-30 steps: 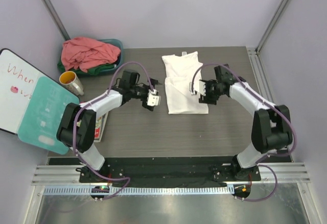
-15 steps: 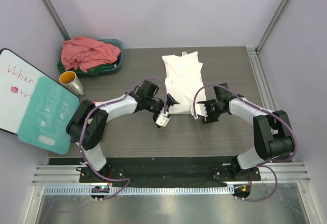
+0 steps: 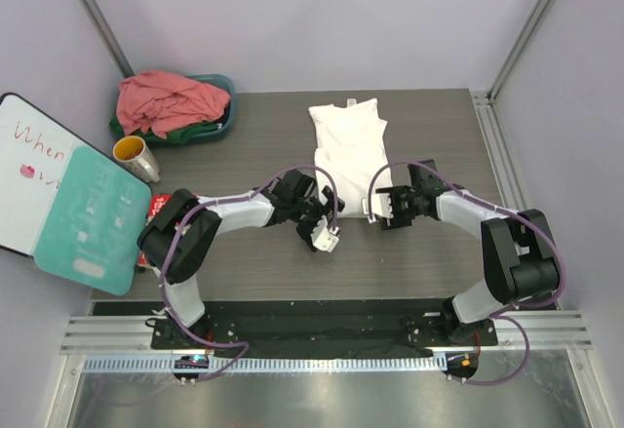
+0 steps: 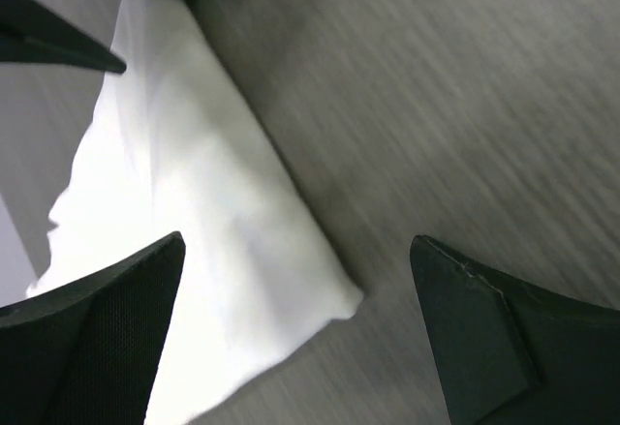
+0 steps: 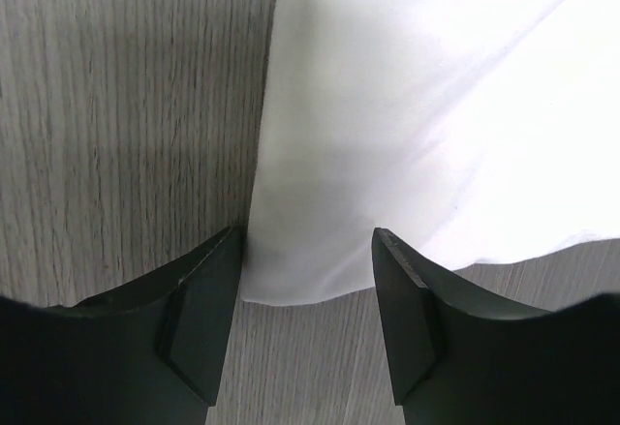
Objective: Fold and stack the t-shirts
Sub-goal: Fold the tshirt
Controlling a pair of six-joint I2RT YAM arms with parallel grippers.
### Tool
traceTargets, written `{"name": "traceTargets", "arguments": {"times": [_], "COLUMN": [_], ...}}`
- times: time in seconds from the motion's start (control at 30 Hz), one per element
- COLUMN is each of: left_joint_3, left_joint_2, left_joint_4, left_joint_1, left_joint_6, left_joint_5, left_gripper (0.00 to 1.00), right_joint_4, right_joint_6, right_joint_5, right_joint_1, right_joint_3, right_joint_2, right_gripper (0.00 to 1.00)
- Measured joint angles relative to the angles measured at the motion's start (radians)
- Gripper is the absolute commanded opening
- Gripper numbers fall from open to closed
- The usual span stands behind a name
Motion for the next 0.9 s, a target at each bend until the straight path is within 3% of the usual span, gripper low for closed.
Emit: {"name": "traceTargets", "arguments": {"times": [0.33, 0.37, 0.5, 0.67, 0.77, 0.83, 0.87, 0.9], "left_joint_3": [-0.032, -0.032, -0.032, -0.02, -0.002, 0.008, 0.013, 0.014], "left_joint_2": [-0.003, -0.003, 0.0, 0.025, 0.04, 0.048, 0.052, 0.055], "left_joint_4": [0.16, 0.164, 0.164, 0.159, 0.16, 0.162, 0.161, 0.162], "left_joint_1": [-0.007, -0.007, -0.007, -0.007, -0.007, -0.007, -0.007, -0.007], "left_joint_6": [-0.129, -0.133, -0.142, -0.153, -0.161, -0.164, -0.166, -0.167], "left_joint_5": [-0.209, -0.217, -0.234, -0.24, -0.24, -0.239, -0.239, -0.239], "left_gripper": [1.0, 0.98, 0.68, 0.66, 0.66, 0.62, 0.41, 0.23], "right_joint_4": [0.01, 0.01, 0.01, 0.009, 0.007, 0.006, 0.009, 0.01], "right_joint_6": [0.015, 0.015, -0.003, -0.042, -0.051, -0.052, -0.06, -0.059], "right_joint_5": [0.003, 0.003, -0.001, -0.01, -0.013, -0.018, -0.019, -0.016], "right_joint_1": [0.0, -0.001, -0.003, -0.007, -0.008, -0.011, -0.012, -0.013], "right_joint_3": [-0.002, -0.003, -0.009, -0.012, 0.005, 0.03, 0.039, 0.047], "right_joint_2": [0.001, 0.001, -0.001, 0.002, 0.023, 0.052, 0.064, 0.081], "right_gripper": [0.6, 0.6, 0.59, 0.55, 0.47, 0.26, 0.19, 0.03]}}
